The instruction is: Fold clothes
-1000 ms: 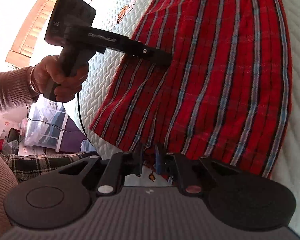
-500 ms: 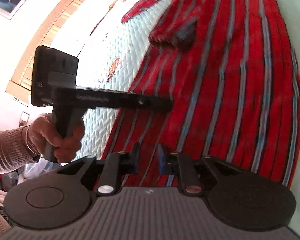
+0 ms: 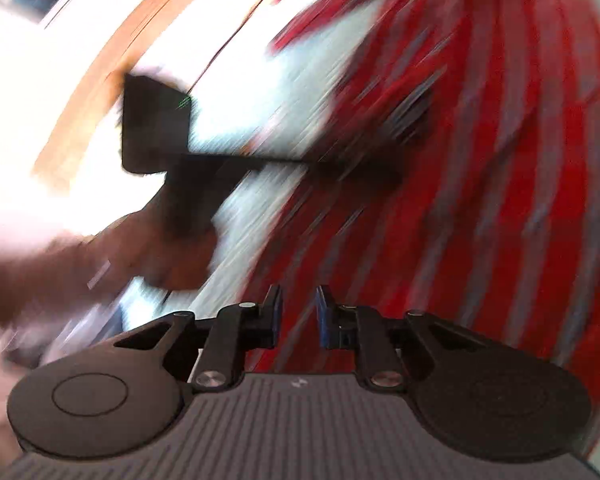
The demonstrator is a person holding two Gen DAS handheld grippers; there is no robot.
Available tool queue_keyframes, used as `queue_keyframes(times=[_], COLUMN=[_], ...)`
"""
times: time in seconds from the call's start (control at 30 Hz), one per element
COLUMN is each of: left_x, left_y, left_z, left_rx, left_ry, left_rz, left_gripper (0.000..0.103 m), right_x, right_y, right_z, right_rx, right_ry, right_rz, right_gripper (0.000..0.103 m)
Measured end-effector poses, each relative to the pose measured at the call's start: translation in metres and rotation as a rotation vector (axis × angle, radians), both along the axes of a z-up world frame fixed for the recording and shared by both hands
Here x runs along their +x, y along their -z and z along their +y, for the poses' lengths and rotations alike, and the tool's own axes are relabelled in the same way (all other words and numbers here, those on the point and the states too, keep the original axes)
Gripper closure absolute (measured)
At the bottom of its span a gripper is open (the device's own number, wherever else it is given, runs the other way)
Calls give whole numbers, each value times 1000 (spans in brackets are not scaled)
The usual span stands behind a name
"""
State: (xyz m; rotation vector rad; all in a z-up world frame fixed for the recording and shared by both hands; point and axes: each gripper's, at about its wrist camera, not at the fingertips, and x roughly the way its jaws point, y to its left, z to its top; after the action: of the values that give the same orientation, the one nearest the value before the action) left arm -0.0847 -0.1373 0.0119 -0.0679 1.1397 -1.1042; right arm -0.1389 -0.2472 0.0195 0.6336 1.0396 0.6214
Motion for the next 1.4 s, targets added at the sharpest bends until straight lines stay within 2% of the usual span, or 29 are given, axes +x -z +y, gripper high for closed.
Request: queue_keyframes(times=[0.07, 0.1, 0.13, 0.2, 0.23, 0.27, 0.33, 0.4, 0.47, 0.5, 0.57, 0.6, 0.77, 0.93, 1.0, 1.07, 1.13, 1.2, 1.27, 1.4], left_x=[1, -1, -3, -15, -21, -28, -46, -69, -86, -93, -99, -101, -93, -80, -76, -70, -66, -65, -67, -63], left_y=[-2, -4, -7, -22, -27, -32, -37, -35, -23, -16, -13, -13, -16, -22, -26, -26, -25, -24, -24, -18], left_z=[2, 3, 6, 7, 9, 17, 30, 39, 47, 51, 57, 56, 34, 23, 24, 21, 21, 21, 20, 21], left_rx=[2, 8, 10, 5, 3, 2, 2, 51, 103, 128, 130, 129, 85, 57, 50, 68, 66, 59, 59, 46], left_ry=[-3, -5, -6, 1, 8, 19, 65, 114, 121, 121, 91, 79, 71, -3, -30, -47, -59, -66, -62, -71], left_rz=[6, 5, 6, -11, -14, -2, 57, 93, 140, 165, 181, 180, 126, 85, 65, 38, 37, 43, 35, 62], left_gripper=[100, 100, 100, 91, 90, 86, 85, 82, 82, 82, 82, 82, 82, 80, 75, 75, 75, 75, 75, 74], right_x=[-12, -15, -13, -3, 1, 5, 12, 13, 5, 0, -15, -25, -63, -43, -29, -12, 5, 17, 24, 18], right_y=[7, 12, 18, 25, 26, 26, 28, 33, 30, 27, 17, 11, -5, -19, -23, -25, -23, -22, -18, -27], right_z=[13, 17, 14, 2, -3, -6, -8, -10, -17, -20, -25, -28, -27, -18, -21, -24, -23, -20, -12, -4], right_rx=[-68, -112, -131, -120, -128, -136, -142, -122, -92, -78, -62, -61, -89, -178, -166, -159, -158, -199, -277, -397], right_ry=[-91, -111, -98, -45, -17, 7, 30, 51, 92, 115, 153, 163, 159, 262, 300, 317, 325, 338, 371, 402], right_rz=[40, 53, 46, 14, -11, -33, -59, -60, -44, -37, -26, -20, 18, -77, -117, -133, -110, -62, -36, -14], right_gripper=[82, 98, 103, 103, 103, 103, 103, 103, 103, 100, 92, 85, 82, 80, 70, 69, 66, 66, 66, 66])
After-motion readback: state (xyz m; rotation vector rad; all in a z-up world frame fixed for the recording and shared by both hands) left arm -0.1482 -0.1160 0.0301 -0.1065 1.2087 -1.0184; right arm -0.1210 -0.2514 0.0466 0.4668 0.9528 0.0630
